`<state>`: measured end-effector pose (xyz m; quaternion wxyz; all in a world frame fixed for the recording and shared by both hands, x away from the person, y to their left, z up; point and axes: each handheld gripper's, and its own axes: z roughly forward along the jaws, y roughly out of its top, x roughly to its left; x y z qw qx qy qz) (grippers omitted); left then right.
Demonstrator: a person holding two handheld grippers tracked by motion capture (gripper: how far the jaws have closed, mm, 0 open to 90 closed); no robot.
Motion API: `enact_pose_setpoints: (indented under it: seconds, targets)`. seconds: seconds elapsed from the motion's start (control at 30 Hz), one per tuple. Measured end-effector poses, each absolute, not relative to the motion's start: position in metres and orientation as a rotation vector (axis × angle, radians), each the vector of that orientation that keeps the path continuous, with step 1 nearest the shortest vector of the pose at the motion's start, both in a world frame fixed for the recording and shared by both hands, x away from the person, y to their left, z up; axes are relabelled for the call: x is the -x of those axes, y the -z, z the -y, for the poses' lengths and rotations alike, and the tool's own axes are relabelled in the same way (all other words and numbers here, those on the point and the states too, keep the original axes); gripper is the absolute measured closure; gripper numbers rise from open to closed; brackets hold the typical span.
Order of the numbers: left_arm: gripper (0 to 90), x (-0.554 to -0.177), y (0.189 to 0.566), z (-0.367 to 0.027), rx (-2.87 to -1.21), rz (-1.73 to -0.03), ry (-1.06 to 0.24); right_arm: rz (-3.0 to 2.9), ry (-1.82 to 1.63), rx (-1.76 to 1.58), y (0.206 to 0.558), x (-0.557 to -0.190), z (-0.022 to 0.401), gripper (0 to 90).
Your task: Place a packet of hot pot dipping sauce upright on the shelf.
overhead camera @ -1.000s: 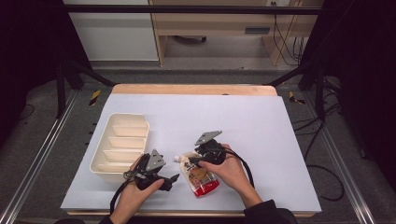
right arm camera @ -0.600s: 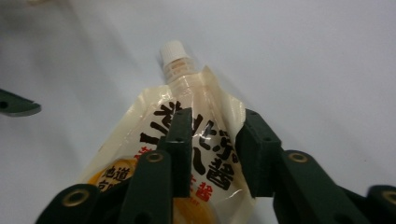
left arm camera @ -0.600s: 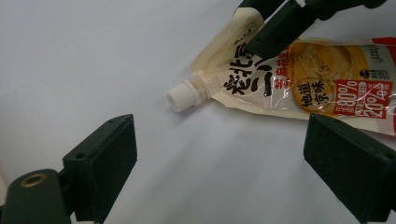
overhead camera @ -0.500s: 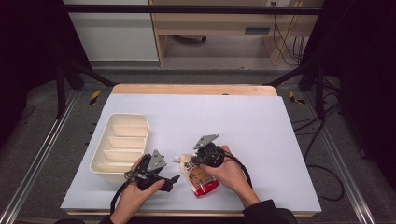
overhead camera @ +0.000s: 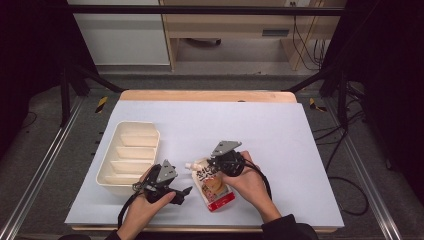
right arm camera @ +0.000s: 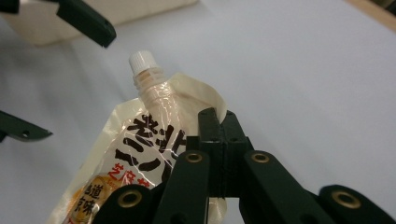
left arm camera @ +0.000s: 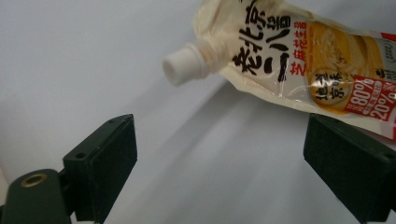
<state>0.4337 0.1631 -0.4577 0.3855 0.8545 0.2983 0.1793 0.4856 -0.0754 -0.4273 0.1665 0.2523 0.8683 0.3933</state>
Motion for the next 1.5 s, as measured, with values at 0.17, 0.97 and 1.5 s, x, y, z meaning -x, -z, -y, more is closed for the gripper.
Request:
enact_pose_setpoints:
  seconds: [0.17,0.97,1.5]
  targets:
    - [9.4,-0.431,0.452,-0.161,-2.172,-0.725,-0.483,-2.391,-1.219,-0.706,0.404,-0.480,0.082,90.0]
    - [22.7,-0.439,0.377,-0.159,-2.269,-0.439,-0.513,-2.379,-1.288,-0.426,0.366,-0.443,0.065,90.0]
    - [57.9,-0.456,0.384,-0.158,-2.306,-0.424,-0.398,-2.414,-1.277,-0.346,0.364,-0.435,0.058,90.0]
